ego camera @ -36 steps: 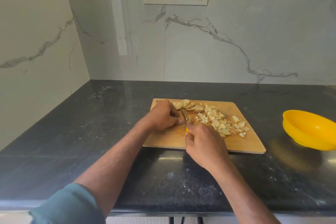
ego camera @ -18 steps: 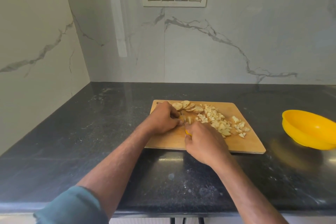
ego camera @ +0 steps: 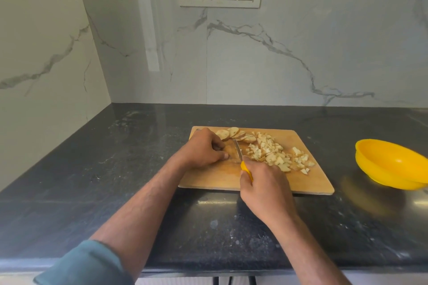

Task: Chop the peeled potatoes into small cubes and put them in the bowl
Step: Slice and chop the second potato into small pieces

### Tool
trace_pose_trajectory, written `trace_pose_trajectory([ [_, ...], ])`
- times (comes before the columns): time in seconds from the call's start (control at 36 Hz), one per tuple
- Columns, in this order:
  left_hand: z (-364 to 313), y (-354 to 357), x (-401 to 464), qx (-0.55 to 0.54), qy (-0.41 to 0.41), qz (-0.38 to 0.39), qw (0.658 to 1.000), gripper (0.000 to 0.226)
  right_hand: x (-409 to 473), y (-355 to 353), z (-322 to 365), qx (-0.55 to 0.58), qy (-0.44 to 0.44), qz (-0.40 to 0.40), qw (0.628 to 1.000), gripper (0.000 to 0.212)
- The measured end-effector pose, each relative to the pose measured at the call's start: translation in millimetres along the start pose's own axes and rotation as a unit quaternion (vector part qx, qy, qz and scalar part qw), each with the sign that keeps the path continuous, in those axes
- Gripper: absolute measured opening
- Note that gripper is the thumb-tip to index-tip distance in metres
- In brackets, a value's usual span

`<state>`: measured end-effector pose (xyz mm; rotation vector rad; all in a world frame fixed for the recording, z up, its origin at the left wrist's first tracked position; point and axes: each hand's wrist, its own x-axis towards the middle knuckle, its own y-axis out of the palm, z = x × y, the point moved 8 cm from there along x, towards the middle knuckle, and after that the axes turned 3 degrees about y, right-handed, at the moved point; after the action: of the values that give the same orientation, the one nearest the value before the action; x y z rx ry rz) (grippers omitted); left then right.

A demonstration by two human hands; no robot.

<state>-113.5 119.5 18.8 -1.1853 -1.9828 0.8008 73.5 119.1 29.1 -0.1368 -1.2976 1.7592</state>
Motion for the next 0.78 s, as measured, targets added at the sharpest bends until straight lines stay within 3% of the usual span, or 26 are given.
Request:
trace_pose_trajectory([
  [0.19, -4.6, -1.1, -0.9, -0.013, 0.003, 0.009, 1.0, 0.02, -1.8, 1.0, 4.6, 0.004, -0.012, 0.008, 1.0, 0.05],
  [0.78, 0.8, 5.2, 3.8, -0.02, -0.01, 0.0, 1.0, 0.024, 3.7, 5.4, 14.3, -0.049, -0.024, 0.018, 0.998, 0.049],
])
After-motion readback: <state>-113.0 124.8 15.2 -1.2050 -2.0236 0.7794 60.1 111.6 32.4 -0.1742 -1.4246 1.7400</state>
